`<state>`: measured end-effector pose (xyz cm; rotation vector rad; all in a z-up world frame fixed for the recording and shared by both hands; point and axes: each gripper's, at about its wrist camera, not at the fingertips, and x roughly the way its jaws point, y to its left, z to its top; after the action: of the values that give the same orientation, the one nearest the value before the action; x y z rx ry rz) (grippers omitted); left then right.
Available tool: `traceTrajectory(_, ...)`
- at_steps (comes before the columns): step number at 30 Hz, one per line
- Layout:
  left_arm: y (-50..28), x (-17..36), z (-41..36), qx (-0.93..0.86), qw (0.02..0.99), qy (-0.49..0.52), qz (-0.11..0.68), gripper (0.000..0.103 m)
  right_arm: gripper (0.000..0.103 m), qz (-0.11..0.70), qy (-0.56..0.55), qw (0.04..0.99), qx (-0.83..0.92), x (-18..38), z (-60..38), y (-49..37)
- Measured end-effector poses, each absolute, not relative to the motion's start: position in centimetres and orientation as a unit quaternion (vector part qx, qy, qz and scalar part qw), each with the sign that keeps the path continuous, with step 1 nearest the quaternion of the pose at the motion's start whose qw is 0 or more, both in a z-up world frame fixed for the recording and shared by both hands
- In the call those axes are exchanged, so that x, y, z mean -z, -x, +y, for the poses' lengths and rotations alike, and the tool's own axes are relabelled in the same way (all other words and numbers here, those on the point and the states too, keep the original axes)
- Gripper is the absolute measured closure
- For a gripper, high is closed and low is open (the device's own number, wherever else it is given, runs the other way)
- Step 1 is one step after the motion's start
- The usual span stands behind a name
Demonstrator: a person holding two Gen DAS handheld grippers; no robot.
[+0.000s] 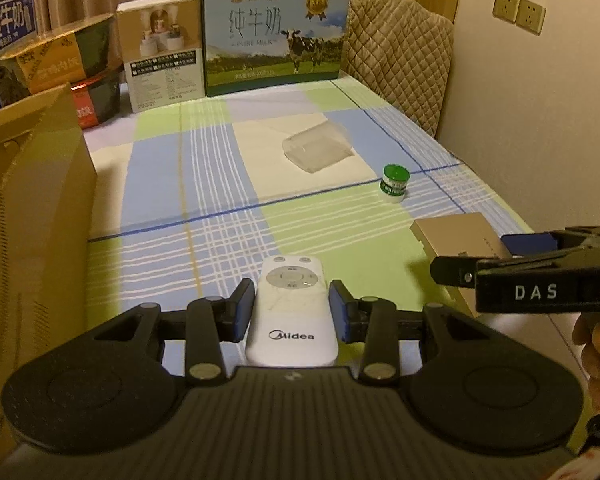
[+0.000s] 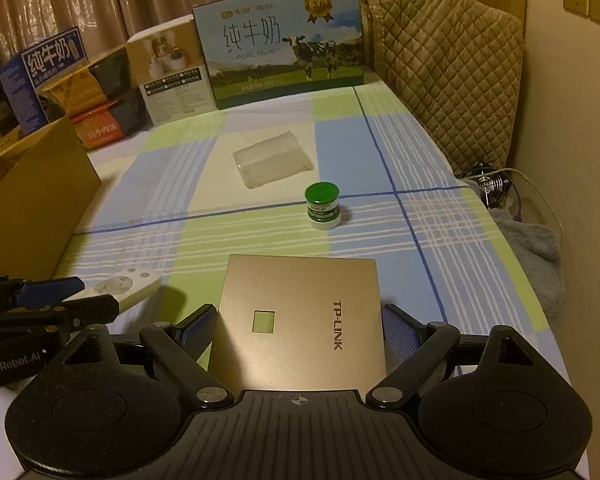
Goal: Organize rigid objects
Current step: 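Carry the remote and gold panel with both tools over the cardboard box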
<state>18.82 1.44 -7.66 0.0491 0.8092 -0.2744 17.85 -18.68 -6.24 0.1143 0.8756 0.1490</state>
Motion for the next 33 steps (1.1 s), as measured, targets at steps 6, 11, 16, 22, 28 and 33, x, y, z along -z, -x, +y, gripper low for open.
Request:
traceTrajectory(6, -17.7, 5.0, 2.7, 0.132, 0.917, -0.007, 0.376, 0.068, 0.018, 0.407, -0.055, 0.908, -0.085, 4.1, -17.8, -17.0)
traceTrajectory(11, -16.6, 2.3, 4.0, 0.131, 0.923, 0.0, 0.361, 0.068, 0.018, 0.389, -0.055, 0.914, -0.101, 1.7, -16.5, -16.4)
traceTrajectory(16, -15.6, -0.6, 6.1, 0.125, 0.931, 0.012, 0.342, 0.068, 0.018, 0.371, -0.053, 0.919, -0.124, -1.0, -14.7, -16.1)
traceTrajectory(22, -14.2, -3.8, 9.4, 0.103, 0.94, 0.005, 0.326, 0.068, 0.018, 0.354, -0.056, 0.92, -0.16, -3.8, -11.6, -15.8)
traceTrajectory(28, -12.7, -5.8, 14.0, 0.065, 0.946, 0.012, 0.317, 0.068, 0.018, 0.344, -0.05, 0.914, -0.211, -6.1, -6.8, -15.2)
traceTrajectory(33, -11.5, -7.4, 18.6, 0.025, 0.95, 0.008, 0.312, 0.068, 0.018, 0.336, -0.036, 0.906, -0.253, -7.6, -2.0, -15.0)
